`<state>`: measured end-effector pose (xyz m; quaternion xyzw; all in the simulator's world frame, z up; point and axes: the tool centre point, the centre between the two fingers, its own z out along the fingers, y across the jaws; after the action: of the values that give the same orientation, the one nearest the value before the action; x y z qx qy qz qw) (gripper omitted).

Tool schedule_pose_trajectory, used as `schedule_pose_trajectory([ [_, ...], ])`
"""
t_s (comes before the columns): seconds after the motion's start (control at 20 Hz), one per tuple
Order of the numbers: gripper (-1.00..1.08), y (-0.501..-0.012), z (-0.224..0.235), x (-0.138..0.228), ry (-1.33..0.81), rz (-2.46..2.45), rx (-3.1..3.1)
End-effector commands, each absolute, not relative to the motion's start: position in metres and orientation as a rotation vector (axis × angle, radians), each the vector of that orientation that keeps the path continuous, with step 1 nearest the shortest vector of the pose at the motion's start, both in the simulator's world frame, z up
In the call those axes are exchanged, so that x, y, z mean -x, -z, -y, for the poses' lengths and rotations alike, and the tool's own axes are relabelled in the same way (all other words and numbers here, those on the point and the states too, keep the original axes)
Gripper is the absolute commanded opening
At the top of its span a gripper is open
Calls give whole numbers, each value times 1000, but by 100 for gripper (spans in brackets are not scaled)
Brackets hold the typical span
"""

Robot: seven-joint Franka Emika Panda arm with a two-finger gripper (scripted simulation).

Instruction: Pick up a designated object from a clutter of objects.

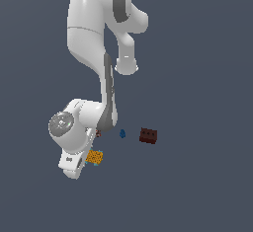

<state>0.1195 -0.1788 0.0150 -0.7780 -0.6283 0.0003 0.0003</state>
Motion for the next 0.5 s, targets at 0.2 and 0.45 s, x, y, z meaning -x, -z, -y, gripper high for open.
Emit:
schedule_pose_trajectory([
  [0.2, -100, -20, 175, -117, -1, 1974, 2444],
  [0.45, -100, -32, 165, -110, -1, 1974, 2444],
])
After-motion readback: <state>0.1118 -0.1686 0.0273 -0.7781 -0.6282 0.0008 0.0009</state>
